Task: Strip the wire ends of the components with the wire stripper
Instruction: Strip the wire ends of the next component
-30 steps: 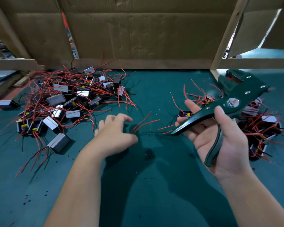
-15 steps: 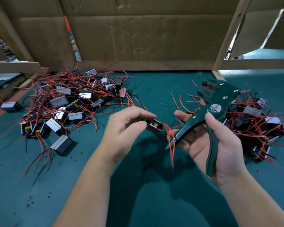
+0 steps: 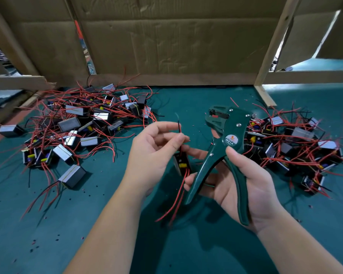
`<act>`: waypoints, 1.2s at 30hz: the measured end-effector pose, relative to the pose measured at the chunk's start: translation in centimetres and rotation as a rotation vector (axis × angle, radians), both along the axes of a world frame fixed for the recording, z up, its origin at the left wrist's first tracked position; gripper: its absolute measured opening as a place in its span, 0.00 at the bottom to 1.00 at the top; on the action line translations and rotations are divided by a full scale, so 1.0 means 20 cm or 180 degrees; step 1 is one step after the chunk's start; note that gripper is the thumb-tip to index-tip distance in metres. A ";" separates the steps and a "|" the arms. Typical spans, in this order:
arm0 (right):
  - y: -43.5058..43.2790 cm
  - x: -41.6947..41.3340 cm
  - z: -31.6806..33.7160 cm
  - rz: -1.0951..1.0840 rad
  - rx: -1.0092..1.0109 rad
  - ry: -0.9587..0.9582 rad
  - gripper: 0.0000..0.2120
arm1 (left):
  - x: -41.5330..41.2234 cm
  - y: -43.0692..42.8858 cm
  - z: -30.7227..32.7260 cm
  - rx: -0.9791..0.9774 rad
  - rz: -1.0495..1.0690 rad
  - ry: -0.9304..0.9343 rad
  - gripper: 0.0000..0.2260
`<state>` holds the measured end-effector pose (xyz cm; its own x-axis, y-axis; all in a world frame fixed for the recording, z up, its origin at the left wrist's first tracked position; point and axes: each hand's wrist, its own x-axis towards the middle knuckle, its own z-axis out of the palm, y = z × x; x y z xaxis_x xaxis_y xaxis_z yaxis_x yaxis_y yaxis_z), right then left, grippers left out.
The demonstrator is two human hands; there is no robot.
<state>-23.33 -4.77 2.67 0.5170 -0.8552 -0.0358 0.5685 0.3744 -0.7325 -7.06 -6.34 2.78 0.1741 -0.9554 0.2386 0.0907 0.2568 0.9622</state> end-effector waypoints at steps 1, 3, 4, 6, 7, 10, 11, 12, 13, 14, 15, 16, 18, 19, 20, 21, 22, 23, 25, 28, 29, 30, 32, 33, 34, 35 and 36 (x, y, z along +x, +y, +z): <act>0.00 0.00 0.00 0.0014 0.0005 0.0005 0.41 | 0.00 0.00 0.01 0.0019 -0.0033 0.0125 0.06; 0.00 0.00 -0.01 0.0060 0.0000 0.0060 0.45 | -0.01 0.01 0.02 0.0094 -0.0071 0.0177 0.04; 0.00 -0.01 -0.01 0.0101 -0.0003 0.0075 0.45 | -0.01 0.01 0.01 0.0168 -0.0085 0.0162 0.08; 0.01 -0.01 0.00 0.0184 -0.0018 0.0037 0.42 | 0.00 0.01 0.01 0.0260 -0.0163 0.0103 0.12; 0.01 -0.01 0.00 0.0210 -0.0044 -0.0004 0.41 | 0.00 0.01 0.02 0.0237 -0.0225 0.0013 0.12; 0.01 -0.02 0.02 0.0218 -0.0180 -0.0094 0.37 | 0.00 0.02 0.01 0.0195 -0.0524 -0.0340 0.08; 0.01 -0.02 0.02 0.0195 -0.0227 -0.0092 0.37 | 0.00 0.02 0.00 0.0254 -0.0624 -0.0418 0.07; 0.01 -0.03 0.02 0.0178 -0.0271 -0.0091 0.37 | 0.00 0.02 0.00 0.0325 -0.0709 -0.0459 0.06; 0.01 -0.03 0.03 0.0169 -0.0304 -0.0099 0.37 | 0.00 0.02 -0.01 0.0391 -0.0763 -0.0467 0.06; 0.01 -0.03 0.03 0.0163 -0.0330 -0.0110 0.37 | -0.01 0.02 -0.01 0.0431 -0.0790 -0.0470 0.05; 0.01 -0.03 0.03 0.0158 -0.0349 -0.0117 0.36 | -0.01 0.02 -0.02 0.0449 -0.0804 -0.0469 0.05; 0.01 -0.03 0.03 0.0157 -0.0358 -0.0117 0.35 | -0.01 0.02 -0.02 0.0455 -0.0820 -0.0463 0.04; 0.01 -0.03 0.02 0.0125 -0.0354 -0.0048 0.35 | -0.01 0.02 -0.03 0.0470 -0.0868 -0.0450 0.05; 0.01 -0.03 0.02 0.0080 -0.0364 0.0009 0.35 | -0.01 0.02 -0.03 0.0478 -0.0893 -0.0465 0.05; 0.01 -0.02 0.02 0.0024 -0.0362 0.0067 0.36 | -0.02 0.02 -0.03 0.0490 -0.0909 -0.0507 0.06; 0.01 -0.02 0.02 -0.0025 -0.0342 0.0111 0.37 | -0.02 0.02 -0.03 0.0508 -0.0903 -0.0579 0.06; 0.00 -0.02 0.02 -0.0071 -0.0321 0.0142 0.37 | -0.02 0.02 -0.04 0.0524 -0.0871 -0.0671 0.06; 0.00 -0.02 0.01 -0.0111 -0.0312 0.0160 0.36 | -0.03 0.02 -0.04 0.0541 -0.0822 -0.0768 0.06; 0.00 -0.02 0.02 -0.0170 -0.0317 0.0171 0.34 | -0.03 0.02 -0.06 0.0599 -0.0716 -0.0915 0.07; 0.00 -0.02 0.02 -0.0166 -0.0284 0.0172 0.38 | -0.04 0.01 -0.06 0.0667 -0.0634 -0.0763 0.08; 0.00 -0.02 0.03 -0.0177 -0.0258 0.0174 0.39 | -0.04 0.01 -0.05 0.0657 -0.0570 -0.0711 0.08; 0.00 -0.02 0.03 -0.0206 -0.0235 0.0175 0.39 | -0.03 0.01 -0.05 0.0639 -0.0518 -0.0661 0.09; 0.00 -0.03 0.03 -0.0224 -0.0228 0.0130 0.38 | -0.02 0.00 -0.05 0.0585 -0.0434 -0.0604 0.09; 0.00 -0.02 0.03 -0.0220 -0.0222 0.0104 0.37 | -0.02 0.00 -0.05 0.0553 -0.0381 -0.0605 0.08; 0.00 -0.03 0.03 -0.0216 -0.0216 0.0099 0.37 | -0.01 0.00 -0.05 0.0529 -0.0330 -0.0610 0.07; 0.00 -0.03 0.03 -0.0214 -0.0222 0.0104 0.36 | -0.01 0.00 -0.04 0.0521 -0.0302 -0.0597 0.07; 0.01 -0.03 0.04 -0.0214 -0.0223 0.0112 0.35 | -0.01 0.00 -0.04 0.0529 -0.0305 -0.0562 0.06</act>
